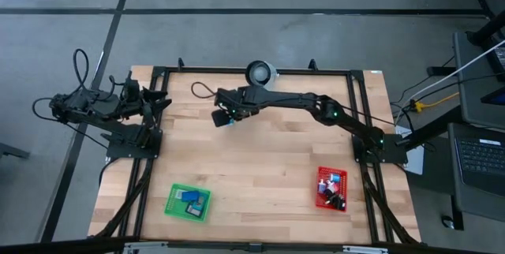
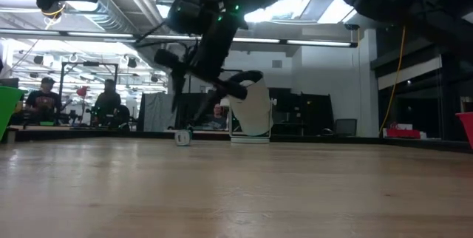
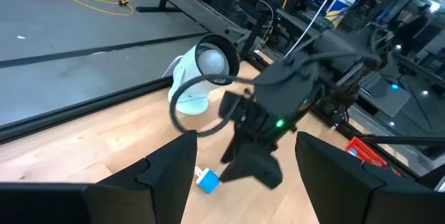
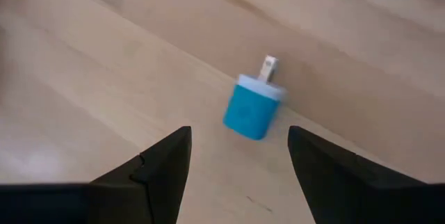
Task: Pick & Place Office items
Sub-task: Put the light blue charger adapter into the red bin
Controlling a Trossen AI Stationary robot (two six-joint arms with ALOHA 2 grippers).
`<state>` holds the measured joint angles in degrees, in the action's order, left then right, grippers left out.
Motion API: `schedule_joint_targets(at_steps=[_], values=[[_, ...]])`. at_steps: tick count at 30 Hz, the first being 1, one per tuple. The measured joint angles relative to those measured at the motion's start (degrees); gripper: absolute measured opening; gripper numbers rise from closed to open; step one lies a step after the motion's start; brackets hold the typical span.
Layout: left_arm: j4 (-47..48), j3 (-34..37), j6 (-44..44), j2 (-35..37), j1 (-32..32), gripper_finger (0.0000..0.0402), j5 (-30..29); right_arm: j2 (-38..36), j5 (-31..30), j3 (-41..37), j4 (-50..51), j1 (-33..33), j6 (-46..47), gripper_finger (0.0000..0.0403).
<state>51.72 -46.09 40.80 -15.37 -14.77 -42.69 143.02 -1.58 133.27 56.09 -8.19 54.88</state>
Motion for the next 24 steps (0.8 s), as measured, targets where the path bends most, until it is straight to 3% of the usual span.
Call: schedule_joint_targets(at_steps=[13,24], values=[[0.0,0.0,0.0,0.0,0.0,0.0239,0.4,4.7,3.7,0.2,-2.7,-0.1,0.2,0.0245],[0.0,0.0,0.5,0.0,0.0,0.0239,0.4,5.0,1.9,0.1,-3.9,-0.9,0.3,0.0245]])
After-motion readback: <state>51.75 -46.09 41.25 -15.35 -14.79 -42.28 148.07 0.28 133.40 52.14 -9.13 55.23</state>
